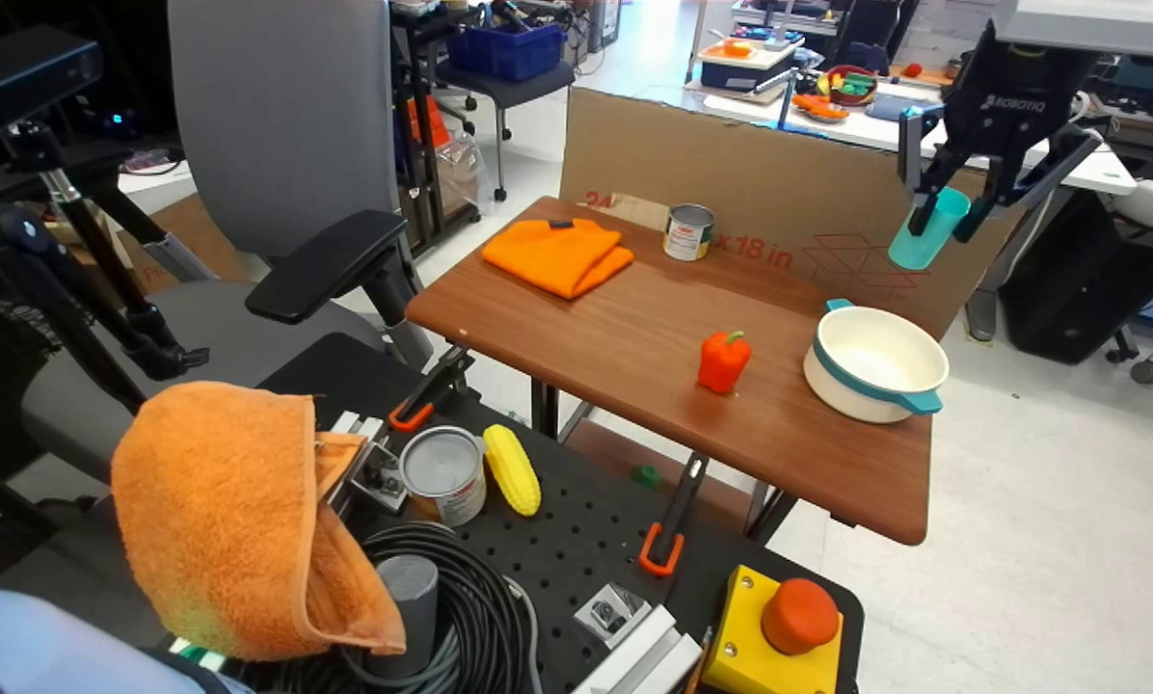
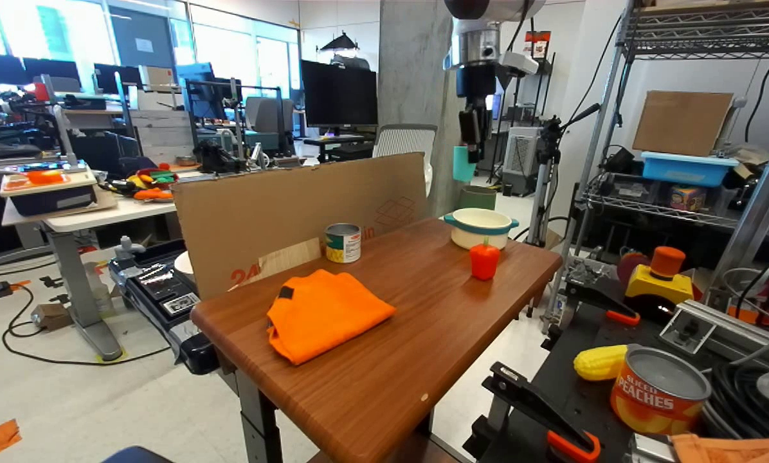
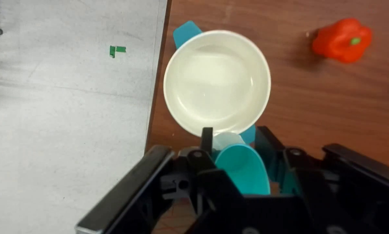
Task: Put the green cup in the bowl
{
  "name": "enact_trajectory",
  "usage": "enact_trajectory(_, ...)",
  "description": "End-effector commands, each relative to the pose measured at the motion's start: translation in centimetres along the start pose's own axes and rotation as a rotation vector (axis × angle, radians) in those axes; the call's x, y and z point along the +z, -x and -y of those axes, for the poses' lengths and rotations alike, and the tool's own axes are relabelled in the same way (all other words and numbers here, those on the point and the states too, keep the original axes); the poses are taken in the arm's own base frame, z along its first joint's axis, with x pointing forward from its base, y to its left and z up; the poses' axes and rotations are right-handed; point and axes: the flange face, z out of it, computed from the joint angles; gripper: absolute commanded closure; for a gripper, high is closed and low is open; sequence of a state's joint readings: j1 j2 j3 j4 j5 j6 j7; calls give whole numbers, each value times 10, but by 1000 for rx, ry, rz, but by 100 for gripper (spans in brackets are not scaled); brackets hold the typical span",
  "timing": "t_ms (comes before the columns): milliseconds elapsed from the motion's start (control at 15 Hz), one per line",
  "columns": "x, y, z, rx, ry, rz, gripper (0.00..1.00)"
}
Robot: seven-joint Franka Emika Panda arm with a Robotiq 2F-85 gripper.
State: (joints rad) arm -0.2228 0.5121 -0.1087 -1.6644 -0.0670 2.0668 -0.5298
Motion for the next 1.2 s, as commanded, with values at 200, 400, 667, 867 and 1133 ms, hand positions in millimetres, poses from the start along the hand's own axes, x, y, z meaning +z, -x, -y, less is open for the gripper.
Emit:
enact_trajectory(200,39,49,27,-39,20,84,88)
enact_trajectory(400,57,38,28,43,47,53,88)
enact_trajectory(667,79,29,30,106,70,122,88)
enact_trajectory(867,89,21,27,165,95,120,88)
enact_trajectory(1133,96,10,13,246,121,122,88)
